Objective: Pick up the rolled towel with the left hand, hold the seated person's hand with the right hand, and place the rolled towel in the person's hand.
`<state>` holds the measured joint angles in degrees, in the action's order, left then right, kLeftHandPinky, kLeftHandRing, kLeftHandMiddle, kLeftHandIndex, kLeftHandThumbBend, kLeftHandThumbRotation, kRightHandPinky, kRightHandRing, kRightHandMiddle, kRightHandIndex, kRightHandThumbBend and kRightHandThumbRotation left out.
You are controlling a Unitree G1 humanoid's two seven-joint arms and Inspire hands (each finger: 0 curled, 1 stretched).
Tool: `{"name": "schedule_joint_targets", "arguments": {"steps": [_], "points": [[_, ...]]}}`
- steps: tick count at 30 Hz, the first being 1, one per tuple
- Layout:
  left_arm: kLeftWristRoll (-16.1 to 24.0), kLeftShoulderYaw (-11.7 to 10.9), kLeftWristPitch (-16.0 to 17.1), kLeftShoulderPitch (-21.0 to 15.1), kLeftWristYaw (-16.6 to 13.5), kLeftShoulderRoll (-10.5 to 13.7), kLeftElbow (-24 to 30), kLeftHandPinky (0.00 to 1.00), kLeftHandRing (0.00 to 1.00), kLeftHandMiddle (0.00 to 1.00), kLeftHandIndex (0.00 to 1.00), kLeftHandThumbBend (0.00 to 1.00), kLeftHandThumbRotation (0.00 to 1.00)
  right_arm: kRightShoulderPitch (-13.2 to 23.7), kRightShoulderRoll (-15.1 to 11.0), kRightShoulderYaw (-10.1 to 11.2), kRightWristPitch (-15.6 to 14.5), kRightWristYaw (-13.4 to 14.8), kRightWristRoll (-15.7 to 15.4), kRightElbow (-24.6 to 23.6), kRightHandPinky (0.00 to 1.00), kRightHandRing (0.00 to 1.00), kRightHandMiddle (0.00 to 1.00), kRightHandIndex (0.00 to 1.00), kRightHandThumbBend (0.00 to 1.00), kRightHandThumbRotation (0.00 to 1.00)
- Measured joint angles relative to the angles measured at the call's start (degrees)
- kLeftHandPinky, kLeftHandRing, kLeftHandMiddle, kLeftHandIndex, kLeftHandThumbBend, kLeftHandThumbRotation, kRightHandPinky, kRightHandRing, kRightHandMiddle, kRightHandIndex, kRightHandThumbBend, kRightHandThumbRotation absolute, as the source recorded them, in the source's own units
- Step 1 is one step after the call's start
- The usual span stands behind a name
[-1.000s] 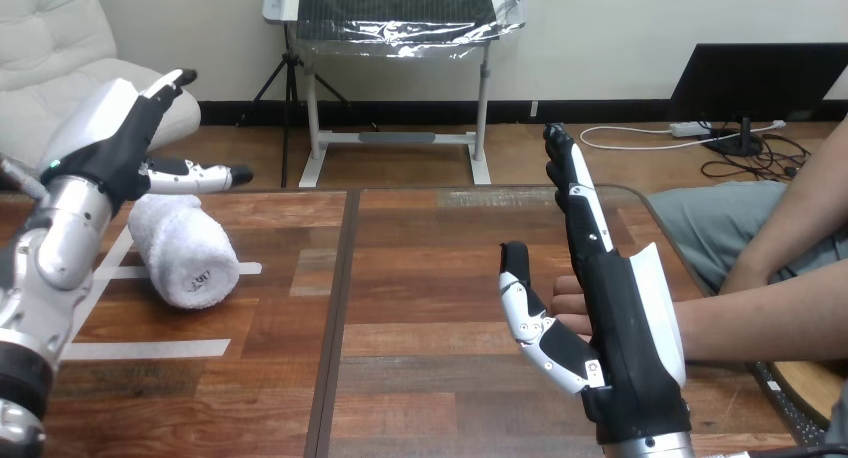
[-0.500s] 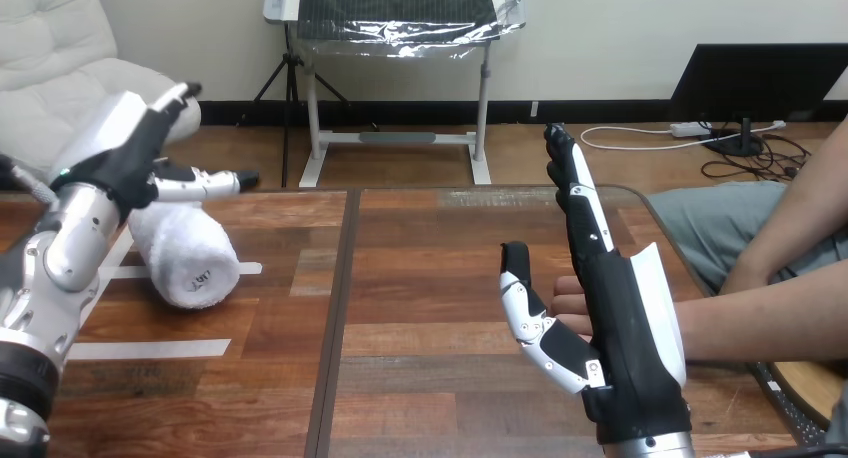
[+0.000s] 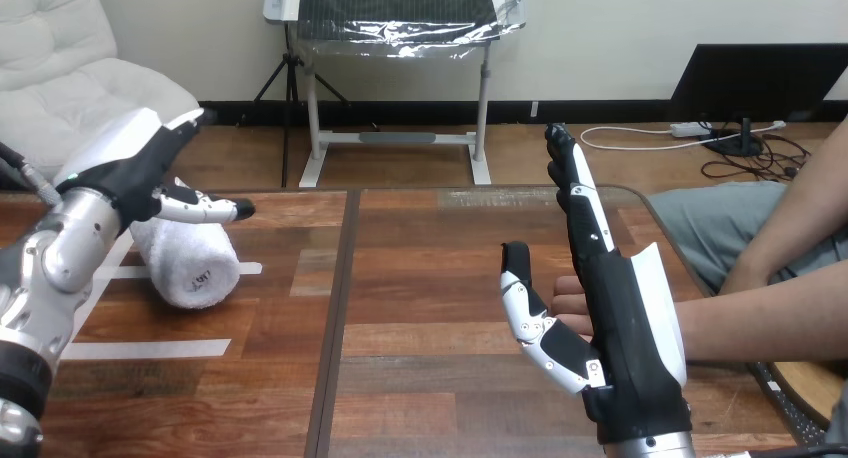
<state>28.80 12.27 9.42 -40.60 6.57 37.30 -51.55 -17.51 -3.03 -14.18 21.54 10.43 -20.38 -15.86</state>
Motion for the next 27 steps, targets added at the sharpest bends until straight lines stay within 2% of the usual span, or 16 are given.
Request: {"name": "schedule_joint_targets", "arguments": {"steps": [6,10,21,24,27], "points": [[-1.1,-0.9,-5.9,-0.2,0.0,-0.6,0.1,0.72,0.85,0.91,0.92,0.68,0.52,0.0,0.0,0.1,-0.2,0.0,0.0,0.0,1.00,1.00,1.00,1.00,0.00,0.00],[-1.8,-1.9,-9.1,-0.2,-1.2,-1.2,0.1,0.69,0.84,0.90,0.93,0.70,0.57,0.0,0.0,0.3,-0.2,-0.1,0.0,0.0,1.00,1.00,1.00,1.00,0.00,0.00],[-1.6,-2.0,-19.5,-2.4,-3.0,-3.4,-1.9,0.65,0.82,0.92,0.99,0.85,0.85,0.0,0.0,0.6,-0.3,-0.8,0.0,0.0,1.00,1.00,1.00,1.00,0.00,0.00],[-1.4,-1.9,-22.7,-3.5,-3.0,-4.3,-3.1,0.64,0.81,0.89,1.00,0.89,0.93,0.0,0.0,0.6,-0.4,-1.0,0.0,0.0,1.00,1.00,1.00,1.00,0.00,0.00],[-1.4,-1.7,-25.6,-4.8,-3.0,-5.3,-4.7,0.63,0.80,0.87,1.00,0.91,0.96,0.0,0.0,0.6,-0.7,-1.3,0.0,0.0,1.00,1.00,1.00,1.00,0.00,0.00]]}}
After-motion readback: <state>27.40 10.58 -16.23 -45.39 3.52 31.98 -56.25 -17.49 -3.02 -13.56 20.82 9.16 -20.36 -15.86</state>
